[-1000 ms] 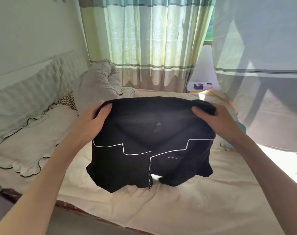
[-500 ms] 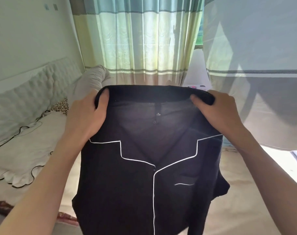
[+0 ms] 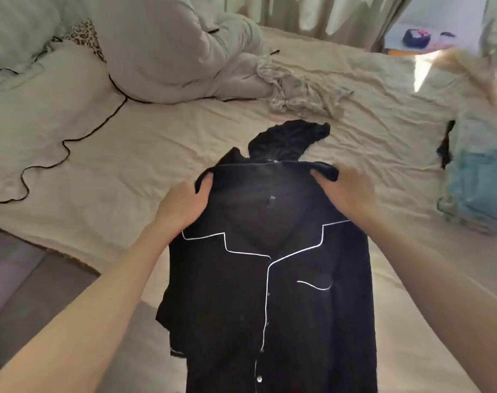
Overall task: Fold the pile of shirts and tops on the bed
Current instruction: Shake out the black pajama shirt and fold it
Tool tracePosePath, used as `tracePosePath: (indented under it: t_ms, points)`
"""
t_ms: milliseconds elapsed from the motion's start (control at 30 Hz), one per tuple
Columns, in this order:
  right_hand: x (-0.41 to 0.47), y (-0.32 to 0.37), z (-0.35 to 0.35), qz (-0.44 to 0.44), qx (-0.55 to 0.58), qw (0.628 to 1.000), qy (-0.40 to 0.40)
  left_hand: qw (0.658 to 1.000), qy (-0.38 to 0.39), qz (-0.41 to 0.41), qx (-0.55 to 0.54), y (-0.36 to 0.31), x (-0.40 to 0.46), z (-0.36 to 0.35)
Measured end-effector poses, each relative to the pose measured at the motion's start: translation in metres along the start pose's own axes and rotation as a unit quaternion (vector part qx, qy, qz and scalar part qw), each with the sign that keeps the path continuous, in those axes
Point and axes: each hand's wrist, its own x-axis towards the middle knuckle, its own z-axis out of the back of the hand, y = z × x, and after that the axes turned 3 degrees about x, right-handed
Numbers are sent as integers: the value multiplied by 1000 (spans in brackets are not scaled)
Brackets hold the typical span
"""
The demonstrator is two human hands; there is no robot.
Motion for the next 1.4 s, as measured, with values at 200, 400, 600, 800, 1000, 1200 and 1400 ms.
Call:
tracePosePath:
  t_ms: [200, 400, 600, 800, 1000, 1200, 1400]
  points:
    - [22, 2, -55, 17, -4, 1000, -23, 997, 13, 5, -73, 36, 17, -18]
    - [48, 69, -15, 107, 32, 991, -68, 990, -96, -10, -106, 23, 25, 54]
    - [82, 160, -27, 197, 59, 978, -25, 978, -176, 57, -98, 61, 44, 121]
    - [97, 205, -116, 239, 63, 967, 68, 969, -183, 136, -94, 152, 72, 116]
    - [166, 266, -198, 220, 74, 967, 105, 962, -218, 147, -78, 208, 176, 124]
    - [190, 225, -311, 112, 60, 970, 208, 978, -49, 152, -135, 279, 220, 53]
    - [116, 112, -330, 63, -30, 974, 216, 989, 9, 148, 1, 313, 124, -57]
